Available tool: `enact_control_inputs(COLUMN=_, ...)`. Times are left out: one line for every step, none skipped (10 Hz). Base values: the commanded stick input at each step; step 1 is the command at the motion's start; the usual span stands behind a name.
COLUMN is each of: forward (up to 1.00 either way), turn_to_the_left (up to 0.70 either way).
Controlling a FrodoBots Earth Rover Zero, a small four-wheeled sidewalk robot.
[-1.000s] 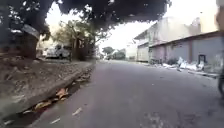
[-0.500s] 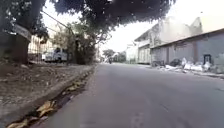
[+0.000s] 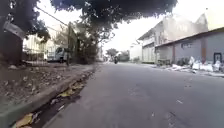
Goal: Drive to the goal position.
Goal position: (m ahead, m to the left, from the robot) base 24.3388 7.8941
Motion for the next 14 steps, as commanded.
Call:
enact_control_inputs(forward=1.00, turn_to_the_left=0.08)
enact_control_inputs(forward=1.00, turn_to_the_left=0.08)
enact_control_inputs(forward=1.00, turn_to_the_left=0.08)
enact_control_inputs(forward=1.00, turn_to_the_left=-0.16)
enact_control_inputs(forward=1.00, turn_to_the_left=-0.32)
enact_control_inputs(forward=1.00, turn_to_the_left=-0.32)
enact_control_inputs(forward=1.00, turn_to_the_left=-0.12)
enact_control_inputs(forward=1.00, turn_to_the_left=0.08)
enact_control_inputs(forward=1.00, turn_to_the_left=0.08)
enact_control_inputs(forward=1.00, turn_to_the_left=0.08)
enact_control_inputs(forward=1.00, turn_to_the_left=0.08)
enact_control_inputs(forward=1.00, turn_to_the_left=0.08)
enact_control_inputs(forward=1.00, turn_to_the_left=0.08)
enact_control_inputs(forward=1.00, turn_to_the_left=0.08)
